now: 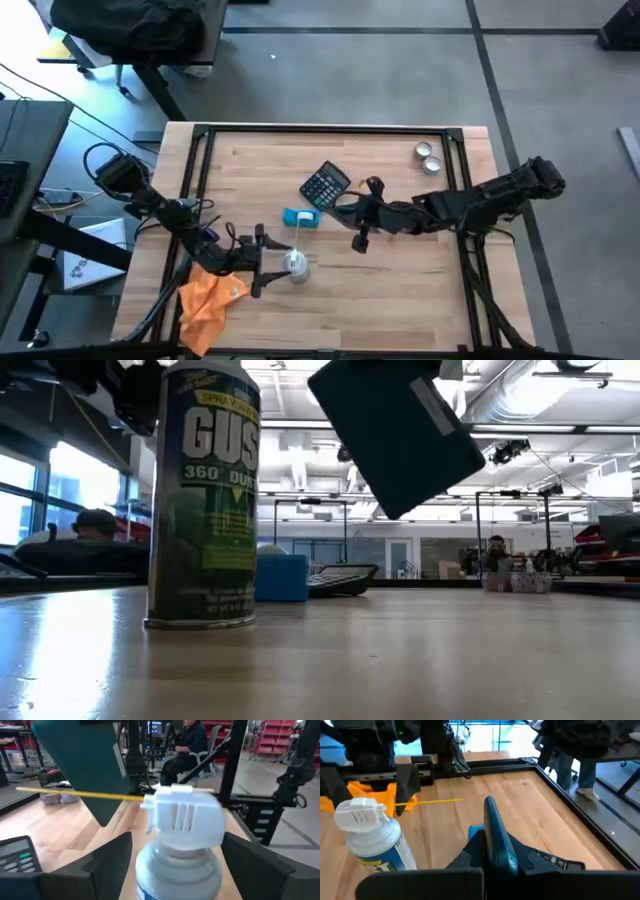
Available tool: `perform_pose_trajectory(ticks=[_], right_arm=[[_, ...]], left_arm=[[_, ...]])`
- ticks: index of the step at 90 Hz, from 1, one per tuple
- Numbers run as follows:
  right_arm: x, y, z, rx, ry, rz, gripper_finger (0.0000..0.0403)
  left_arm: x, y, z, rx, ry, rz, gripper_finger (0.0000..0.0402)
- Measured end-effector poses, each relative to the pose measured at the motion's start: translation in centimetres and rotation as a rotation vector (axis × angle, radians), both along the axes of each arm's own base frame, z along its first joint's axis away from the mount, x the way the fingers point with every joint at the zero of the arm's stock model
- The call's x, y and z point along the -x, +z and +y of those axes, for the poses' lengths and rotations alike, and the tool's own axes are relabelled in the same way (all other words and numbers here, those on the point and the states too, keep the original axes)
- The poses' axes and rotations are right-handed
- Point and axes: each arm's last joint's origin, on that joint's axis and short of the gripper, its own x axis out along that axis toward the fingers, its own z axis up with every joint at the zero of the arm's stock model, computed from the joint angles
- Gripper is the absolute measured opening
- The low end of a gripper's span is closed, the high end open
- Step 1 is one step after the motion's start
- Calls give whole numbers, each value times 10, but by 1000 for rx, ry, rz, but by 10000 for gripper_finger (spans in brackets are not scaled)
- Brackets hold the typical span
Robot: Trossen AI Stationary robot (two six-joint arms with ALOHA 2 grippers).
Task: Apply microfiber cloth
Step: Spray the cellphone using the white spray bottle
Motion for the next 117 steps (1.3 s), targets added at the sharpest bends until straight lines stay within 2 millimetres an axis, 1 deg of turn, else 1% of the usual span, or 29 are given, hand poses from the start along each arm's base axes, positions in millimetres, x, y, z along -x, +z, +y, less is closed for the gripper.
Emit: perform_pose_trajectory(ticks=[14, 30, 43, 60, 81, 92, 107, 117], right_arm=[[0, 0, -1, 0, -2, 0, 1], [0, 0, 0, -3, 4, 0, 1], [-2, 3, 0, 8, 15, -31, 1], [-5, 8, -1, 36, 54, -66, 1], [-13, 18, -17, 46, 106, -159, 1], [-23, 21, -28, 74, 133, -227, 1], [-44, 12, -42, 114, 176, -291, 1], [-53, 6, -53, 138, 175, -318, 1]], left_arm=[[-4, 1, 4, 5, -13, -5, 305], [-14, 9, 4, -32, -32, -26, 305], [-22, 7, 2, -52, -38, -5, 305], [-27, 2, 0, -62, 2, 11, 305], [-29, -3, -3, -79, 9, 27, 305], [-29, -2, -4, -104, 4, 26, 305], [-29, -3, -4, -75, -2, 29, 305], [-27, -3, -6, -55, -10, 29, 301]])
